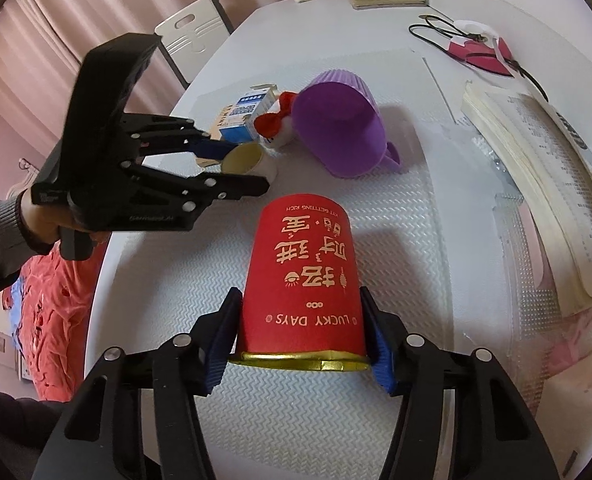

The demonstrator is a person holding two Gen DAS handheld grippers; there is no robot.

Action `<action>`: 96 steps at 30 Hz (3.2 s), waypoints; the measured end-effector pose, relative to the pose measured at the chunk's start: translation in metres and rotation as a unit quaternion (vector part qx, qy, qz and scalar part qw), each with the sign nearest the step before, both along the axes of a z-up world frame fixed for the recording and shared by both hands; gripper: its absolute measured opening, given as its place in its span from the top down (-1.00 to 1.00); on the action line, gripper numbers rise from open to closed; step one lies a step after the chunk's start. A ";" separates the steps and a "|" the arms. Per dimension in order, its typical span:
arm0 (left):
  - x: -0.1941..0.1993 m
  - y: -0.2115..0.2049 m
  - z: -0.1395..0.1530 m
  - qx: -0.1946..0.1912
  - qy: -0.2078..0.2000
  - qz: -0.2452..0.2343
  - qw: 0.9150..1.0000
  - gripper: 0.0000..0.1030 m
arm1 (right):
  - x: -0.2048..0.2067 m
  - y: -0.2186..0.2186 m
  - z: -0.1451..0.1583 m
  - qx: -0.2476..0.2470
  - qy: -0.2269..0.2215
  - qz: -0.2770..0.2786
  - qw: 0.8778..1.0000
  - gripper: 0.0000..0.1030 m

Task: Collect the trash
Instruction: 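Grasp the tape roll with the left tool while the right tool grasps the red cup, then carry the tape roll and red cup over the orange bin with both tools, then open both tools to drop the tape roll and red cup into the bin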

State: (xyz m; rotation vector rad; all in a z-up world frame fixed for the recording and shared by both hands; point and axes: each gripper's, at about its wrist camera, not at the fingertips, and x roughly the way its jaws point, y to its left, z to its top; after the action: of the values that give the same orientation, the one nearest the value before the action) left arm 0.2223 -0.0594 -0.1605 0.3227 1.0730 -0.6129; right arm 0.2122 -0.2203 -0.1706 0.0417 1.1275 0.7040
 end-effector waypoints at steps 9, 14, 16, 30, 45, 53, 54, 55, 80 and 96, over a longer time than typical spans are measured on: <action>-0.034 0.011 0.011 0.000 0.007 0.006 1.000 0.17 | -0.009 0.008 0.020 0.001 -0.014 0.036 0.999 -0.10; -0.058 0.021 0.023 0.001 0.006 0.018 1.000 0.17 | -0.020 0.012 0.034 0.004 -0.023 0.057 0.998 -0.09; -0.066 0.025 0.028 0.001 0.005 0.025 1.000 0.17 | -0.024 0.016 0.039 0.004 -0.027 0.068 0.997 -0.10; -0.147 0.079 0.071 0.002 -0.023 0.132 0.991 0.17 | -0.050 0.081 0.082 0.024 -0.061 0.173 0.983 -0.10; -0.240 0.181 0.084 0.013 -0.025 0.295 0.955 0.17 | -0.107 0.231 0.108 0.042 -0.072 0.335 0.939 -0.10; -0.277 0.237 0.070 0.007 -0.004 0.360 0.933 0.17 | -0.146 0.322 0.099 0.040 -0.055 0.402 0.913 -0.10; -0.280 0.245 0.066 0.005 -0.001 0.367 0.930 0.17 | -0.149 0.330 0.097 0.040 -0.053 0.406 0.911 -0.10; -0.282 0.252 0.063 0.003 0.002 0.371 0.929 0.17 | -0.153 0.340 0.095 0.040 -0.050 0.411 0.909 -0.10; -0.257 0.364 -0.082 -0.057 0.076 0.366 0.926 0.17 | -0.142 0.501 -0.089 -0.047 0.038 0.381 0.923 -0.10; -0.251 0.376 -0.117 -0.050 0.100 0.367 0.923 -0.27 | -0.133 0.534 -0.141 -0.071 0.056 0.363 0.927 -0.30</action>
State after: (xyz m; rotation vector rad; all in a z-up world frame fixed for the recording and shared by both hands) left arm -0.0284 0.3169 -0.2778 -0.2432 1.2502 -0.0194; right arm 0.0790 0.3133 -0.3114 -0.4896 1.3056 1.2848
